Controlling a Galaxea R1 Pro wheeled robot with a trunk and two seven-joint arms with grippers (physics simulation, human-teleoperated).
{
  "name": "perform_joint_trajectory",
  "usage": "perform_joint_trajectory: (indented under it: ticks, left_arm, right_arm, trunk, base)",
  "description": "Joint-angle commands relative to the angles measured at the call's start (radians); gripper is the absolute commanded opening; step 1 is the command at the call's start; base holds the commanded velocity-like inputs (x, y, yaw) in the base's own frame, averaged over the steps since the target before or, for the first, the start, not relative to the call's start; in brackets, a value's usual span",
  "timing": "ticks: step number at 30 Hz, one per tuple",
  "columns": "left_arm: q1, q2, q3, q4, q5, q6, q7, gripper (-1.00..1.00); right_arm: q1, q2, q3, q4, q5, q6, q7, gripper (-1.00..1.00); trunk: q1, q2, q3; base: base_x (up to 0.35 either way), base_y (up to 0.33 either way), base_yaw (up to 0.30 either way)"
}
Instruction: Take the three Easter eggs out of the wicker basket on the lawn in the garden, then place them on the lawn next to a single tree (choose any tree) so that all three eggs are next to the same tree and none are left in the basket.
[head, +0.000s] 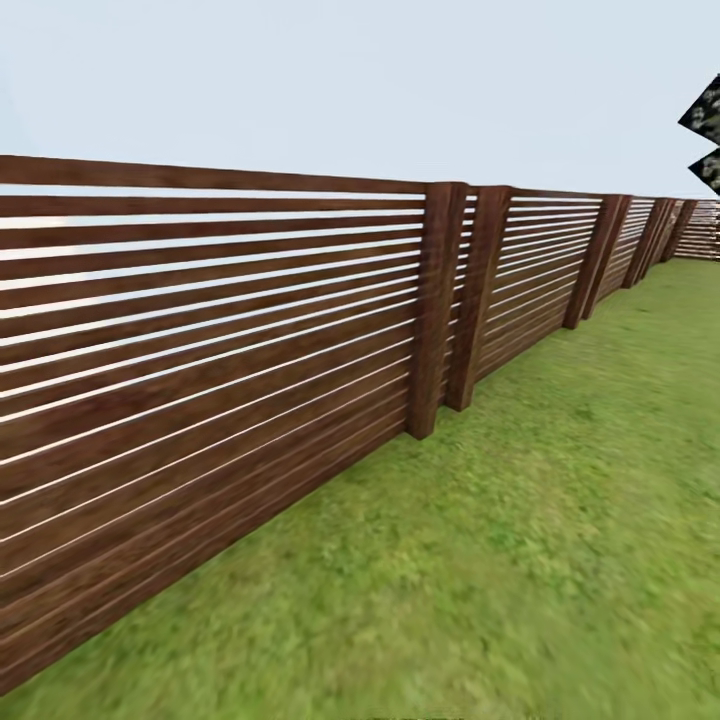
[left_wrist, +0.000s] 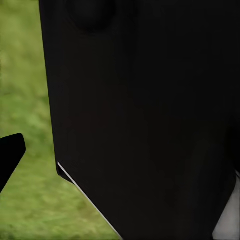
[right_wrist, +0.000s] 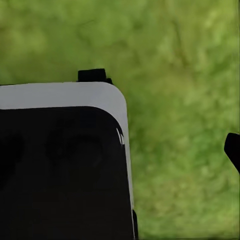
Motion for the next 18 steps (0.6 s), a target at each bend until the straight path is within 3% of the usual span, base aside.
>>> perform_joint_trajectory:
  ticks: [1, 18]
  left_arm:
    - [0.001, 0.0, 0.001, -0.002, 0.003, 0.0, -0.001, 1.0]
    - [0.001, 0.0, 0.001, -0.002, 0.003, 0.0, -0.001, 1.0]
  right_arm:
    - [-0.001, 0.0, -0.008, 0.0, -0.002, -0.004, 0.001, 1.0]
    - [-0.001, 0.001, -0.013, 0.0, -0.001, -0.004, 0.004, 1.0]
  trunk:
    - [0.0, 0.0, -0.002]
    - [0.0, 0.0, -0.019]
  base:
    - [0.0, 0.0, -0.206]
    - [0.0, 0.0, -0.218]
